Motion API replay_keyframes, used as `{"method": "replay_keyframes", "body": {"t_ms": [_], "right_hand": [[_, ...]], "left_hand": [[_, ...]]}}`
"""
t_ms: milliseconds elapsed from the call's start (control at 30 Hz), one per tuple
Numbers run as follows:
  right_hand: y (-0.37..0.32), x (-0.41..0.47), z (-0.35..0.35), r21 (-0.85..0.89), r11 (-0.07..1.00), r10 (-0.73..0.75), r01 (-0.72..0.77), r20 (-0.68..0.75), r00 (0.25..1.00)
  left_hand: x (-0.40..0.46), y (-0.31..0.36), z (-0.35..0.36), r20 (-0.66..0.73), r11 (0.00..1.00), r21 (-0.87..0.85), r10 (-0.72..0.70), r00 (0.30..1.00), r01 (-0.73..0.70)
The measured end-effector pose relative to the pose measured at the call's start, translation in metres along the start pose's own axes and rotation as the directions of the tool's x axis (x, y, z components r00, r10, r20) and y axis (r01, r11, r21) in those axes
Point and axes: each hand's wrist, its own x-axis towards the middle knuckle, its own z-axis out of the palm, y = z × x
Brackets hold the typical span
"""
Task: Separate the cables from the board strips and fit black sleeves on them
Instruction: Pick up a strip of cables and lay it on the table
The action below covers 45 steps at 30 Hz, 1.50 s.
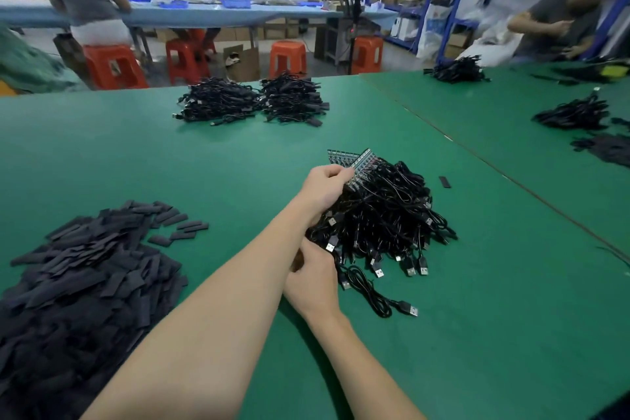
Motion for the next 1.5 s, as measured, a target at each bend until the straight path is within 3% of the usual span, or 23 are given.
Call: {"method": "replay_keyframes", "body": {"t_ms": [133, 300, 400, 500, 567, 600, 700, 767, 800, 867, 967, 1033, 1133, 1200, 1267, 1367, 1500], "right_hand": [[0.003, 0.002, 0.002, 0.017, 0.996, -0.088, 0.089, -0.077, 0.993], [-0.003, 0.0, -0.004, 0.116, 0.993, -0.005, 0.008, -0.022, 1.0], [-0.018, 0.009, -0.029, 0.193, 0.975, 0.059, -0.109, 0.248, 0.967], [-0.046, 0.021, -0.066, 0.134, 0.981, 0.027, -0.14, 0.621, 0.784], [-0.065, 0.028, -0.092, 0.161, 0.979, -0.038, -0.126, 0.748, 0.662], [-0.073, 0.031, -0.105, 0.226, 0.966, -0.094, -0.125, 0.761, 0.642], [-0.083, 0.045, -0.127, 0.523, 0.83, -0.231, -0.195, 0.639, 0.734], [-0.083, 0.057, -0.119, 0.659, 0.717, -0.186, -0.227, 0.495, 0.848], [-0.081, 0.063, -0.107, 0.651, 0.725, -0.109, -0.224, 0.43, 0.896], [-0.076, 0.072, -0.076, 0.458, 0.859, 0.066, -0.23, 0.347, 0.935], [-0.061, 0.072, -0.033, 0.118, 0.953, 0.193, -0.279, 0.475, 0.859], [-0.049, 0.068, -0.014, 0.041, 0.955, 0.23, -0.294, 0.525, 0.82], [-0.037, 0.065, -0.001, 0.118, 0.913, 0.288, -0.39, 0.491, 0.822], [-0.034, 0.065, 0.0, 0.129, 0.904, 0.296, -0.408, 0.5, 0.814], [-0.032, 0.065, 0.0, 0.175, 0.894, 0.276, -0.412, 0.508, 0.815], [-0.03, 0.064, 0.002, 0.244, 0.884, 0.232, -0.398, 0.51, 0.828], [-0.026, 0.06, 0.007, 0.314, 0.848, 0.222, -0.426, 0.52, 0.825]], "left_hand": [[-0.005, 0.017, -0.032, 0.05, 0.996, -0.078, 0.036, 0.998, -0.031], [-0.015, 0.018, -0.087, 0.087, 0.963, -0.264, 0.081, 0.993, -0.055], [-0.03, 0.02, -0.127, 0.07, 0.922, -0.382, 0.094, 0.993, -0.06], [-0.052, 0.022, -0.165, 0.023, 0.894, -0.439, 0.109, 0.994, -0.088], [-0.071, 0.022, -0.186, 0.01, 0.885, -0.455, 0.113, 0.994, -0.097], [-0.081, 0.021, -0.196, 0.015, 0.886, -0.454, 0.114, 0.993, -0.095], [-0.111, 0.011, -0.221, 0.071, 0.909, -0.413, 0.089, 0.993, -0.052], [-0.127, -0.004, -0.231, 0.09, 0.919, -0.394, 0.026, 0.996, 0.012], [-0.133, -0.014, -0.234, 0.099, 0.928, -0.367, -0.018, 0.995, 0.054], [-0.14, -0.036, -0.236, 0.105, 0.953, -0.262, -0.126, 0.986, 0.15], [-0.143, -0.065, -0.235, 0.113, 0.97, 0.006, -0.241, 0.964, 0.242], [-0.141, -0.075, -0.236, 0.142, 0.964, 0.153, -0.238, 0.961, 0.217], [-0.138, -0.075, -0.244, 0.174, 0.944, 0.289, -0.212, 0.962, 0.156], [-0.131, -0.07, -0.247, 0.145, 0.833, 0.543, -0.215, 0.966, 0.104], [-0.119, -0.066, -0.238, -0.026, 0.692, 0.714, -0.125, 0.992, 0.106], [-0.1, -0.059, -0.2, -0.309, 0.7, 0.704, 0.146, 0.94, 0.123], [-0.08, -0.063, -0.148, -0.335, 0.731, 0.672, 0.159, 0.929, 0.117]]}}
